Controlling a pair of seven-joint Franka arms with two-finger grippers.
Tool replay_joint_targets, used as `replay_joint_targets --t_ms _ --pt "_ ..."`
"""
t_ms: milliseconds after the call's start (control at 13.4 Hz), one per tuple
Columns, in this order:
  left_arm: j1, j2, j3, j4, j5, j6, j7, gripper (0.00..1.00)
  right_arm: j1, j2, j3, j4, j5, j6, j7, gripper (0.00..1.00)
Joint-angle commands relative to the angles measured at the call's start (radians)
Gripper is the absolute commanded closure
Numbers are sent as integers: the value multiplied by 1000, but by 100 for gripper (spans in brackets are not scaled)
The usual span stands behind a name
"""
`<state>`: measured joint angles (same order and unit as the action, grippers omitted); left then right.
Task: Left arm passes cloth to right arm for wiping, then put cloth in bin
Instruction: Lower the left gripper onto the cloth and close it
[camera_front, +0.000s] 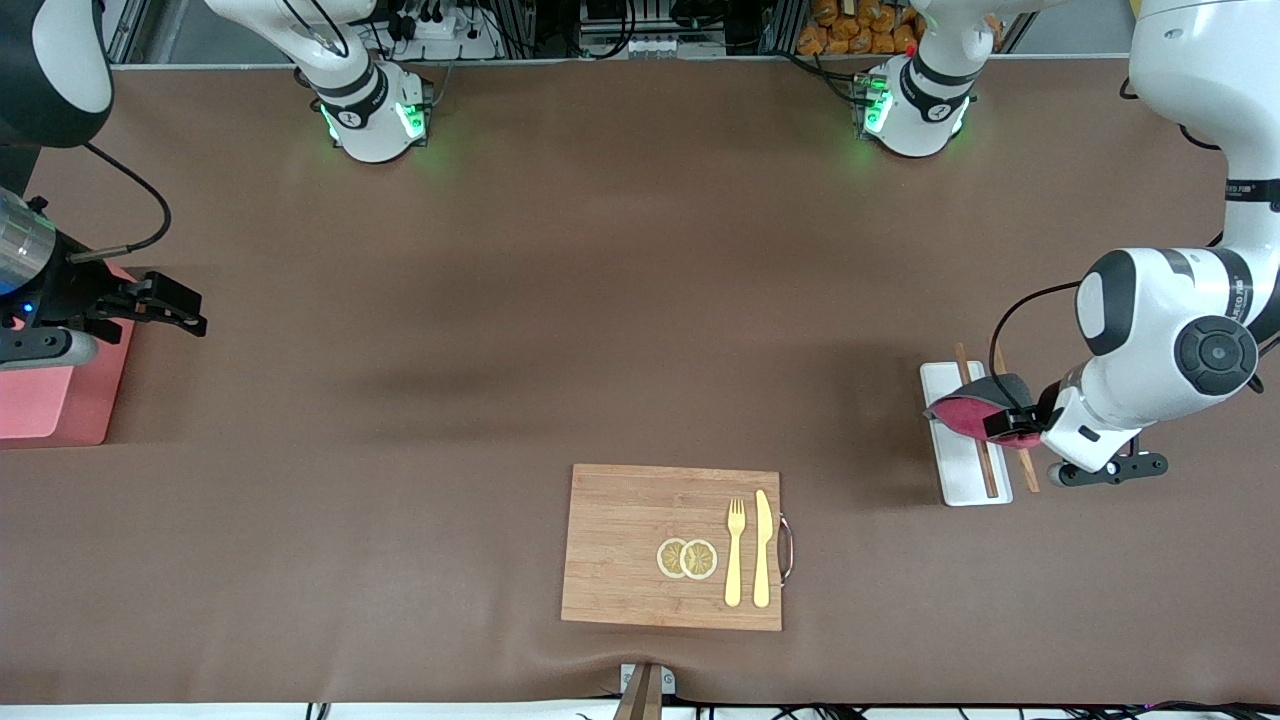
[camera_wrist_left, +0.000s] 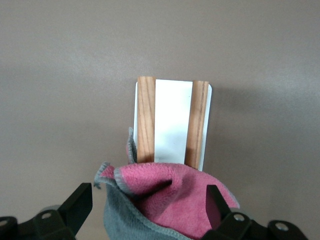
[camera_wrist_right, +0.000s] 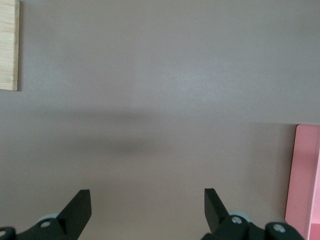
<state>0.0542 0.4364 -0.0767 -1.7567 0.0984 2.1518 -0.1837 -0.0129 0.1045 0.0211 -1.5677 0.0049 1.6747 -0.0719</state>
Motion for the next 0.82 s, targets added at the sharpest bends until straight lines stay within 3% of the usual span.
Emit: replay_joint_targets --t_ms 0,224,524,748 --pt "-2 10 -1 0 24 10 -2 8 -18 18 8 17 -17 -3 -9 0" --pt "-7 10 -1 -1 24 3 -14 33 -13 21 8 14 -14 -6 9 0" --pt "-7 -4 -1 0 24 -7 -11 43 -13 21 8 17 6 -38 127 0" --pt "-5 -14 -5 2 24 -17 -17 57 -15 18 7 25 104 -105 314 0"
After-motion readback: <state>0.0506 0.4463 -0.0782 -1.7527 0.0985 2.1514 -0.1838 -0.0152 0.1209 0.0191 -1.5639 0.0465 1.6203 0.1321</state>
